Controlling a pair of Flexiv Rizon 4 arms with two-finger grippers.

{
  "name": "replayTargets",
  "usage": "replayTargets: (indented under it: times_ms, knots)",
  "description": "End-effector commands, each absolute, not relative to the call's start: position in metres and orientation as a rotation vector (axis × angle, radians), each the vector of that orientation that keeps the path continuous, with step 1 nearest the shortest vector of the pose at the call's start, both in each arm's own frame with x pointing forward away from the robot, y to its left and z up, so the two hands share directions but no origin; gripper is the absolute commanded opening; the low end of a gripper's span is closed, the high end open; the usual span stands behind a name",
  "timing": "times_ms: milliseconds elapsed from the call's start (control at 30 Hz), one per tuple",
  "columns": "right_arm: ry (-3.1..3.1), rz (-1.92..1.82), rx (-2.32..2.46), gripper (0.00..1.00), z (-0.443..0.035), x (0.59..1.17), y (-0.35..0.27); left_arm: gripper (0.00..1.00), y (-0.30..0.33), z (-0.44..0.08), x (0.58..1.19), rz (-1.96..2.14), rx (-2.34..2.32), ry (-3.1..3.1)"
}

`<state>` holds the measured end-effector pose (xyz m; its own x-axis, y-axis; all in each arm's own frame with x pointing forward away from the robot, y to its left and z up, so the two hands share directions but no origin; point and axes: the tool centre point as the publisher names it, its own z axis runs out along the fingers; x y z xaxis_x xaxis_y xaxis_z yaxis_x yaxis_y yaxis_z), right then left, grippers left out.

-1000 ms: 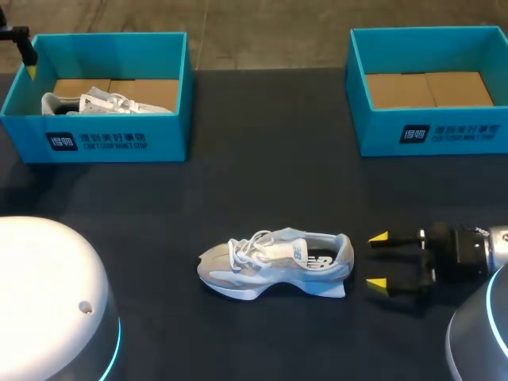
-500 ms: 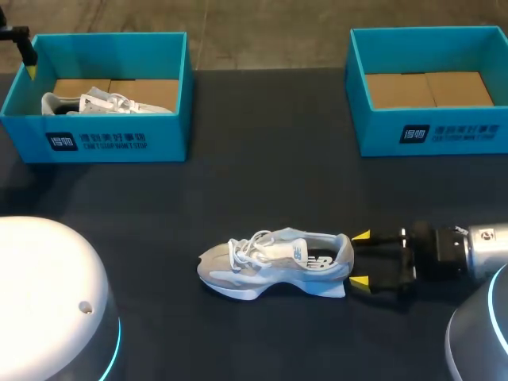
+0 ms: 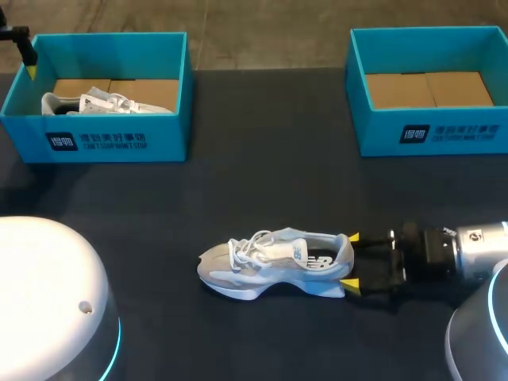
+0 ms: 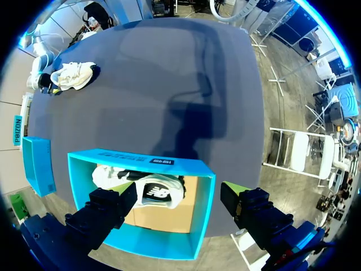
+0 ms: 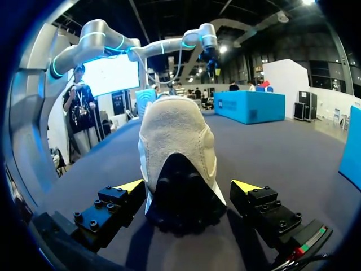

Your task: Take the shoe out of the shoebox, open the shoe tongue, remove and reinsert the insole, then place the shoe into the shoebox

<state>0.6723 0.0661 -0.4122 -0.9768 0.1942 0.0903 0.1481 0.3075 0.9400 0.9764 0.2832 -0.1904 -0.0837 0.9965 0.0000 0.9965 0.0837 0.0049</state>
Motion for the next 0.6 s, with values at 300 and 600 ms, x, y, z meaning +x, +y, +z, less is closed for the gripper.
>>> replayTargets:
  times_ms: [300,600]
  knots:
    - [2.495,1.808,0.291,1.00,-0.415,0.675,0.078,1.00,0.283,-0.190,0.976,0.009,2.125,2.310]
    - [2.506,1.809,0.266,1.00,-0.415,0.675,0.086,1.00,0.283,-0.190,0.976,0.009,2.125,2.310]
